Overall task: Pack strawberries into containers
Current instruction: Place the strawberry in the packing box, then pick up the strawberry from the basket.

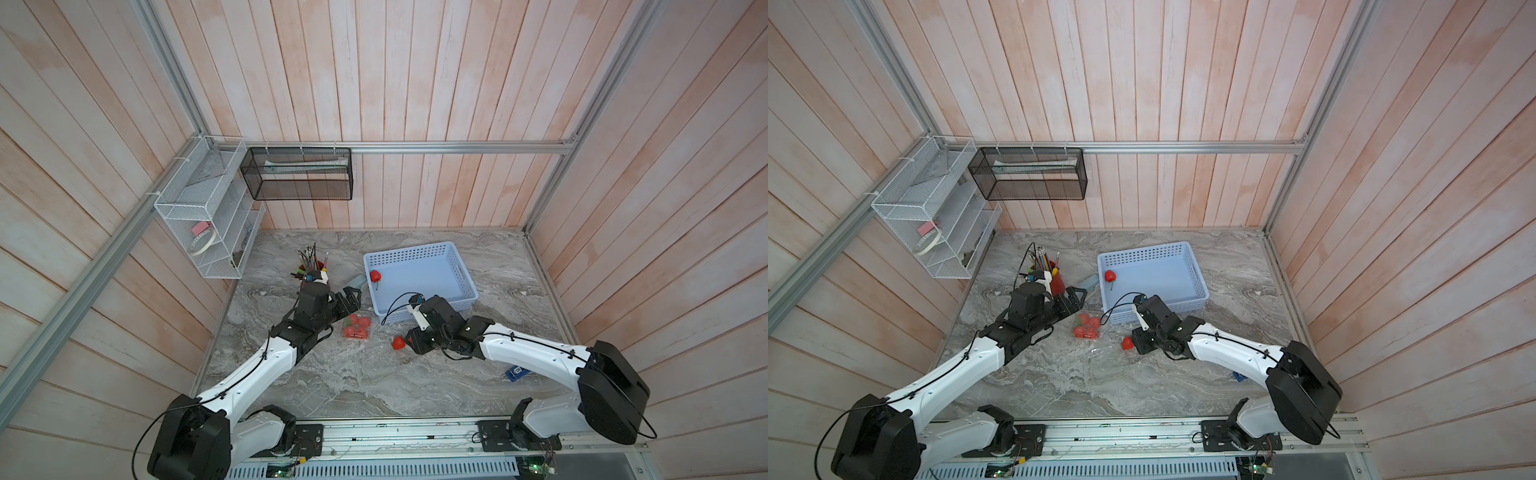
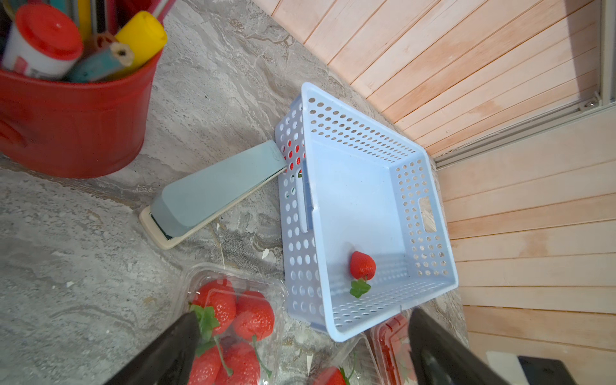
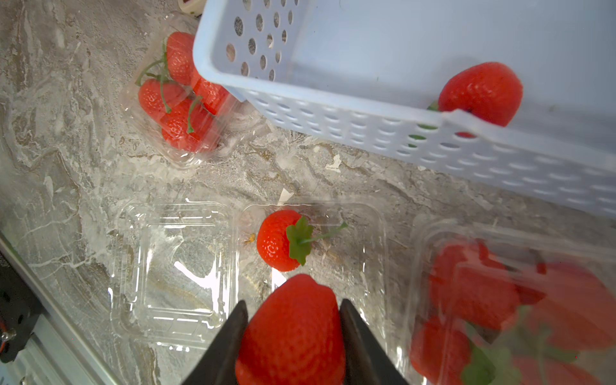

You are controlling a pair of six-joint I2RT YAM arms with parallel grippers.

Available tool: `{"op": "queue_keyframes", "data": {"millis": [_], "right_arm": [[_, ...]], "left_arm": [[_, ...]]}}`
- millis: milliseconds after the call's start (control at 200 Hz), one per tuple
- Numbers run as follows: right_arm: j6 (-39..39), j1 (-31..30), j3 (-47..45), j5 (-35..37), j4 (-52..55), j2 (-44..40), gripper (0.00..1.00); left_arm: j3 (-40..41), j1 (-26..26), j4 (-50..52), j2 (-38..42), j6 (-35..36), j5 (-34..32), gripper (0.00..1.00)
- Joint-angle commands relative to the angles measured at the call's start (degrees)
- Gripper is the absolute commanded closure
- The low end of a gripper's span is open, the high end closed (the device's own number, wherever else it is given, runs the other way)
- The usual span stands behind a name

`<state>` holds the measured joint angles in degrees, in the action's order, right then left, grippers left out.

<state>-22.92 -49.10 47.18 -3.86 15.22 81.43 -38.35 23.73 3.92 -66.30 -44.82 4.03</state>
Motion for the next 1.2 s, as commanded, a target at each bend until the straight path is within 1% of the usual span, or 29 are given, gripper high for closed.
{"op": "queue_keyframes", "data": {"millis": [0,140,190,295,410,480,580,685,850,995,1195], "right_arm": [[-0.6,-0.4,-0.3,-0.6,-2.0,1.7,0.49],[-0.6,-0.4,0.0,-0.3,-1.7,3.6,0.42],[-0.6,-0.4,0.3,-0.2,-1.6,4.0,0.41],[-0.2,-0.4,1.7,1.2,-0.7,3.8,0.41],[0.8,0.3,6.3,6.2,2.3,2.8,0.42],[2.0,1.7,9.3,8.5,3.3,2.3,0.43],[3.5,5.0,13.4,9.2,3.4,2.9,0.43],[4.8,9.3,18.2,7.1,5.5,6.0,0.43],[7.6,14.0,26.6,3.9,12.6,14.6,0.41],[8.8,16.1,34.0,0.2,19.7,23.3,0.41],[8.1,16.7,37.7,-2.5,22.5,30.2,0.40]], "left_arm": [[0.3,-0.2,0.2,-0.2,0.2,-0.8,0.00],[-0.1,-0.2,-0.1,-1.0,0.6,-0.8,0.00],[-0.2,-0.2,-0.4,-1.4,0.8,-0.7,0.01],[-0.2,-0.2,-0.6,-2.0,1.0,-0.6,0.00],[-0.4,-0.2,-1.1,-2.7,1.4,-0.5,0.00],[-0.2,-0.2,-1.6,-2.9,1.5,-0.6,0.00],[0.0,-0.2,-2.3,-3.6,1.5,-0.5,0.00],[-0.2,-0.2,-2.9,-5.0,1.8,0.4,0.01],[-1.1,0.2,-4.0,-7.6,2.2,2.0,0.01],[-2.3,0.9,-4.3,-9.2,3.0,2.0,0.01],[-2.5,1.3,-4.7,-9.3,3.4,2.1,0.01]]}}
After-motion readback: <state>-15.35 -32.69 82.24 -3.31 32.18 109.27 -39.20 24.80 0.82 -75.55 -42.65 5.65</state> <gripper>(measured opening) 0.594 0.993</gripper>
